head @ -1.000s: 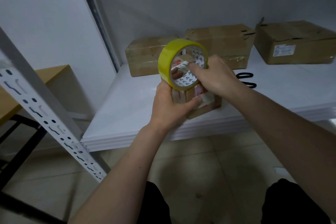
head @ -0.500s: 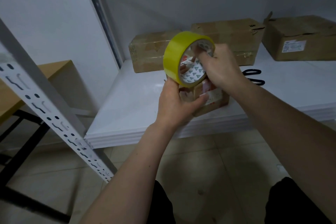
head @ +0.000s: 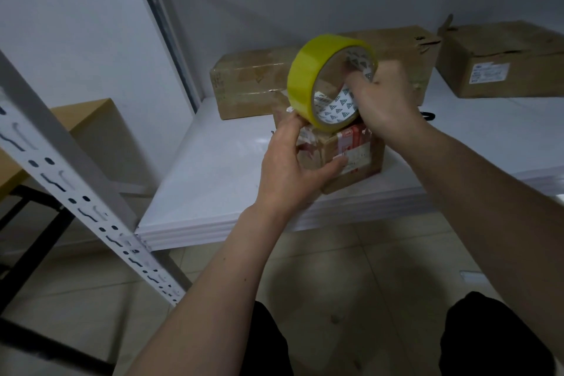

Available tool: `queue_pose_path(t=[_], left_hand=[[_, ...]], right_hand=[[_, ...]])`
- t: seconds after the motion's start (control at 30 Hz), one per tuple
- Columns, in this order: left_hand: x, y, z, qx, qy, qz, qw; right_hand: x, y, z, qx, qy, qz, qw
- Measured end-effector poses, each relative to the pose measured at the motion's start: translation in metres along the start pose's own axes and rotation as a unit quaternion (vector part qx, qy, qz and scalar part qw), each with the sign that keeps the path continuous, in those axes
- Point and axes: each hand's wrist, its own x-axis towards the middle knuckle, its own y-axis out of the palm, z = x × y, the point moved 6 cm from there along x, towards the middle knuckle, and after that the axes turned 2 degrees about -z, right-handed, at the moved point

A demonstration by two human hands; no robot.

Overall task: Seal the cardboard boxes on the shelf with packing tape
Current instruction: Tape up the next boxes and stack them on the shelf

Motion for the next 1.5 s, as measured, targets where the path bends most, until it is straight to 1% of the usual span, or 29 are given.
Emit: queue_pose_path(t=[0.2,0.43,0.57,0.7,0.9,0.97,1.1,1.17,1.23,1.4,1.5], left_hand=[[0.001,0.000,-0.002,0.008,0.018,0.006,1.000],[0.000,0.001,0.004,0.012,0.028,0.005,1.000],[0.001,0.001,0.004,0.011,0.026,0.005,1.000],[0.000,0.002,0.004,0.006,0.021,0.006,1.000],[0.000,0.000,0.006,0.006,0.017,-0.004,1.000],[0.000,0.001,0.003,0.008,0.011,-0.001,1.000],[-0.001,0.001,-0.002,0.019,-0.004,-0.003,1.000],[0.000,0.003,-0.005,0.024,-0.017,-0.001,1.000],[0.002,0.005,-0.009,0.040,-0.026,-0.005,0.999],[0.004,0.007,-0.016,0.091,-0.020,-0.014,0.996],[0.004,0.007,-0.015,0.102,-0.019,-0.011,0.995]], right_hand=[[0.003,-0.002,-0.006,-0.017,0.010,-0.001,1.000],[0.006,-0.016,-0.017,-0.023,0.016,-0.030,0.999],[0.009,-0.017,-0.018,-0.052,0.011,-0.019,0.998],[0.016,-0.032,-0.023,-0.046,0.033,-0.048,0.997],[0.016,-0.034,-0.023,-0.068,0.042,-0.024,0.996],[0.015,-0.033,-0.028,-0.041,0.063,-0.019,0.997],[0.004,-0.019,-0.049,0.085,0.152,0.021,0.985],[0.001,-0.017,-0.053,0.117,0.169,0.008,0.979],[0.003,-0.018,-0.053,0.117,0.162,0.004,0.980],[0.008,-0.024,-0.042,0.063,0.131,0.042,0.988],[0.009,-0.028,-0.037,0.035,0.113,0.036,0.992]])
